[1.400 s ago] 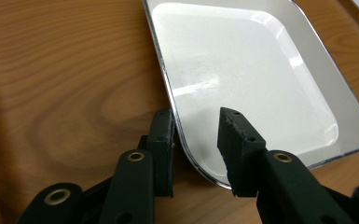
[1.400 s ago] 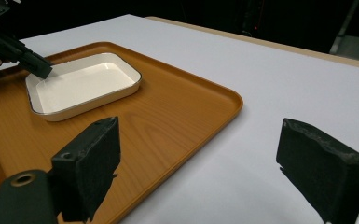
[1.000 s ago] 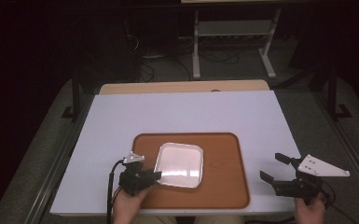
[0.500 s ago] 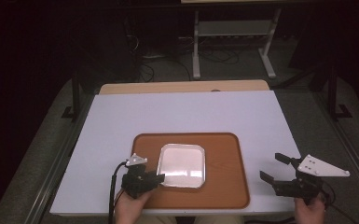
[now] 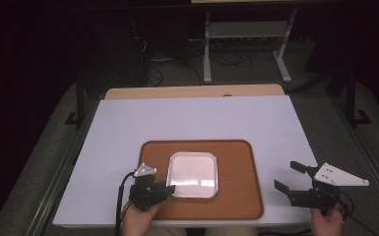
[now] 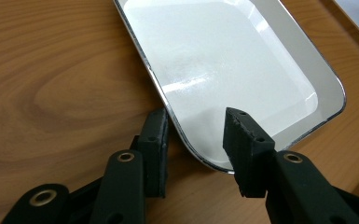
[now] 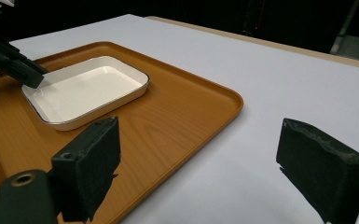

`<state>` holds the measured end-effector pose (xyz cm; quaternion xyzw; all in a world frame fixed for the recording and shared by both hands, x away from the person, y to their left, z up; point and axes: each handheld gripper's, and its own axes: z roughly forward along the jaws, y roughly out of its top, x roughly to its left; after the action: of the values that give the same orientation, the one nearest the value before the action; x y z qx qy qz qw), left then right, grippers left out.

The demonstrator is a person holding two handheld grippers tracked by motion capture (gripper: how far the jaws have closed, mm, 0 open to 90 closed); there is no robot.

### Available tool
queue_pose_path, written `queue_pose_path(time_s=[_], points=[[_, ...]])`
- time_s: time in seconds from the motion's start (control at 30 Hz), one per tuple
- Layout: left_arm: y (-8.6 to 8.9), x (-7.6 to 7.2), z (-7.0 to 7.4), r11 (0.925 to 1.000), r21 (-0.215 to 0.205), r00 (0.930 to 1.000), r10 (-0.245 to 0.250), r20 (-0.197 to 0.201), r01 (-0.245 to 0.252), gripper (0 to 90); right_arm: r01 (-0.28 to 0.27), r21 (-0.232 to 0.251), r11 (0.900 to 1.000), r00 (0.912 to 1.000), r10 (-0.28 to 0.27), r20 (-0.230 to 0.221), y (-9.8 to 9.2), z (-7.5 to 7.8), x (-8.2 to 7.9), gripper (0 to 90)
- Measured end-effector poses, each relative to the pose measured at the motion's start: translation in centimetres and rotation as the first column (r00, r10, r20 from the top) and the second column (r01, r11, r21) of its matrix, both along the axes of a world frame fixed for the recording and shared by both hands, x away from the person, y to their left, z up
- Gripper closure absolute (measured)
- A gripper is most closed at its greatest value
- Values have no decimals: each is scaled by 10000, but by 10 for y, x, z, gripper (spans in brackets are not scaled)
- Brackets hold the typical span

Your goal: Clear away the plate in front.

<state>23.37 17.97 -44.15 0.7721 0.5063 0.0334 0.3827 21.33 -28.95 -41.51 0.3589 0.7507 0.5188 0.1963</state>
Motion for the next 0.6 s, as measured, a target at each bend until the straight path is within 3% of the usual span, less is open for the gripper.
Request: queue_pose_path(time_s=[0.23,0.6], points=[[-1,0,0,10000,61,10000,-46,51,46,600,-2,9,10000,10000,2,2,0,0,0,126],[5,2,6,10000,64,9989,51,469,-55,567,16,14,10000,10000,-16,-19,0,0,0,126]])
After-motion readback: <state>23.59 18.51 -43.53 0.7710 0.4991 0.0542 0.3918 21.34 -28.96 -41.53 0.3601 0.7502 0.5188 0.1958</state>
